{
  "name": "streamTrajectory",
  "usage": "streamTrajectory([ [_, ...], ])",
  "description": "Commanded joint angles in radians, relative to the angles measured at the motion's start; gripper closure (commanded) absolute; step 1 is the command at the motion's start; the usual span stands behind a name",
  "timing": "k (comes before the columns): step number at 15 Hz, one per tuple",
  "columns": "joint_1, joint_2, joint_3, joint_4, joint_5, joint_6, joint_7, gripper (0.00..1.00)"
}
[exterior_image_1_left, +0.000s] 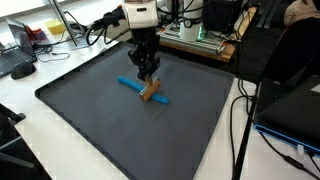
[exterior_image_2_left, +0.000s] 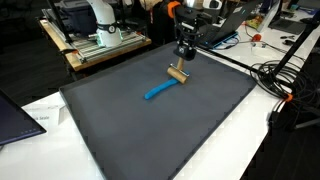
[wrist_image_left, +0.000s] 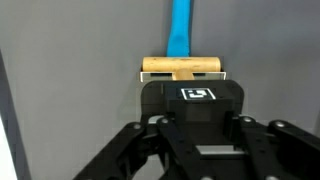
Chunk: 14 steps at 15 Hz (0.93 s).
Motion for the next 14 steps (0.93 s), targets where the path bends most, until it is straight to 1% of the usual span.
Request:
streamTrajectory([
  [1, -0.008, 0.01, 0.021, -0.001, 0.05, 0.01, -0.048, 0.78],
  [8, -0.01, 0.045, 0.024, 0.006, 0.079, 0.008, -0.064, 0.78],
  [14, -0.01, 0.055, 0.029, 0.001, 0.105, 0.032, -0.079, 0.78],
])
